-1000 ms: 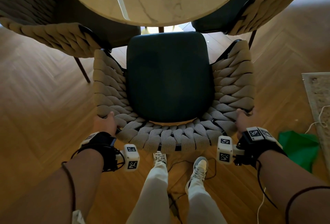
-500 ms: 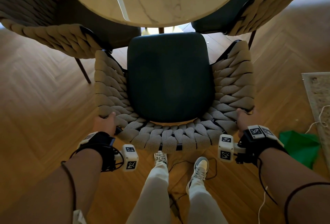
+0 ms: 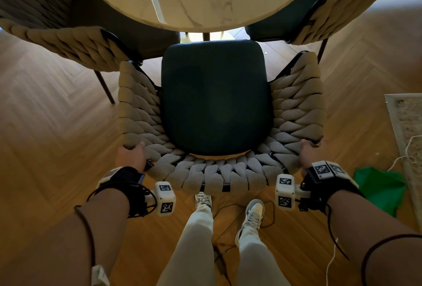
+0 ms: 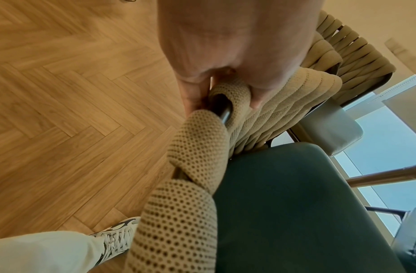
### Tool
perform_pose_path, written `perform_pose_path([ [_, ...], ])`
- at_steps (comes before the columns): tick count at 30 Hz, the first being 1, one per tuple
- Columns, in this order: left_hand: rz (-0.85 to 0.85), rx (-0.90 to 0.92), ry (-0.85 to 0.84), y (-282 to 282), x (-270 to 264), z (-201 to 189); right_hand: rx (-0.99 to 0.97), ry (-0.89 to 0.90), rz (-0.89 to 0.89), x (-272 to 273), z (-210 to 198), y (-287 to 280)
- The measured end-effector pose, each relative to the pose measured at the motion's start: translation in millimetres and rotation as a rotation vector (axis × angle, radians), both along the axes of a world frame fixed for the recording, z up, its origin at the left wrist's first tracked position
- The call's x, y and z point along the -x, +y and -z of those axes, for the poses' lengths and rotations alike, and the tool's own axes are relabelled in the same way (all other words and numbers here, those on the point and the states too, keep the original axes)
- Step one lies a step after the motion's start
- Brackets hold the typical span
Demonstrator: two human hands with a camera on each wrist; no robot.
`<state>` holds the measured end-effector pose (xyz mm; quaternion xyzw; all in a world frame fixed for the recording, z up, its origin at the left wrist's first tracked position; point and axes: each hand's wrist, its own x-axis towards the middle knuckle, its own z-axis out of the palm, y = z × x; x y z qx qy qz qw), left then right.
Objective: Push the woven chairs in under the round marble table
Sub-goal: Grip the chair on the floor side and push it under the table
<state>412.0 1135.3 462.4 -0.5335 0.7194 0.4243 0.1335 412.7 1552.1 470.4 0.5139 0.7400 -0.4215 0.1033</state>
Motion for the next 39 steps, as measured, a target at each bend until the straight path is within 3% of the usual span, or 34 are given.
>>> perform_pose_path([
  [11,-0.023,-0.012,-0.003,-7,-1,3,0.015,0.005,-0.004,-2,-4,-1],
  [15,0.009,-0.093,0.024,-15,-5,0,0.044,0.015,0.000,1,-11,-5],
  [21,0.122,-0.174,0.082,-38,-19,-25,-0.139,0.066,-0.034,8,-43,-35],
  [25,0.194,-0.287,-0.029,-64,-42,-40,-0.183,0.162,-0.251,8,-70,-61],
  [30,0.265,-0.370,-0.208,-114,-101,-31,0.118,0.129,-0.492,12,-62,-117],
  [34,0.088,-0.451,-0.280,-161,-142,-33,0.206,-0.010,-0.629,17,-52,-170],
  [39,-0.063,-0.380,-0.245,-223,-180,-41,0.294,-0.074,-0.770,44,-59,-248],
])
